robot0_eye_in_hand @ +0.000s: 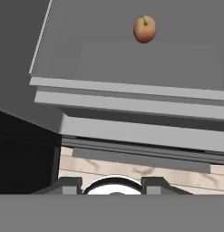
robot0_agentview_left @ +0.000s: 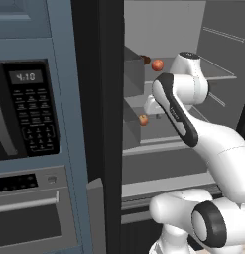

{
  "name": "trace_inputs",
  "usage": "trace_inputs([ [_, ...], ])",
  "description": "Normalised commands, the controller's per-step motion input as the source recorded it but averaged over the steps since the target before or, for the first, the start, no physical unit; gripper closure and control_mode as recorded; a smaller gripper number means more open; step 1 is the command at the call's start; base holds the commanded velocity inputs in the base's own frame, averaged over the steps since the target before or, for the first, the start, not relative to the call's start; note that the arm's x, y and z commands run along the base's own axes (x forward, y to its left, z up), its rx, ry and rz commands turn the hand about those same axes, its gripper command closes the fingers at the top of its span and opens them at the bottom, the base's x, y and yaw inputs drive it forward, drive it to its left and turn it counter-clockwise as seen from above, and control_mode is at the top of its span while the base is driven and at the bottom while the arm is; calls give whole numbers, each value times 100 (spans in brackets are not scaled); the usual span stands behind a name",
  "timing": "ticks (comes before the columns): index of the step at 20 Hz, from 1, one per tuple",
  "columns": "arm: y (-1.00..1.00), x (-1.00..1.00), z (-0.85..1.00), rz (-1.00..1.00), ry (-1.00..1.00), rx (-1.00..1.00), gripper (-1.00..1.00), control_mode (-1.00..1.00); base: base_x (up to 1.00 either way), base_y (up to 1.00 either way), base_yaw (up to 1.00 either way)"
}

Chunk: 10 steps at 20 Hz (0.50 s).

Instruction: Pick up each peach from the fridge and place one peach on each plate on the dining counter.

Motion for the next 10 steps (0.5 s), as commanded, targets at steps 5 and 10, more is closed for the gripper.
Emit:
trace_inputs([
  [5, 2, 0, -10, 0, -3, 0, -100, -100, 0, 0, 0],
  [10, 0, 0, -33, 0, -6, 1, -100, -100, 0, 0, 0],
])
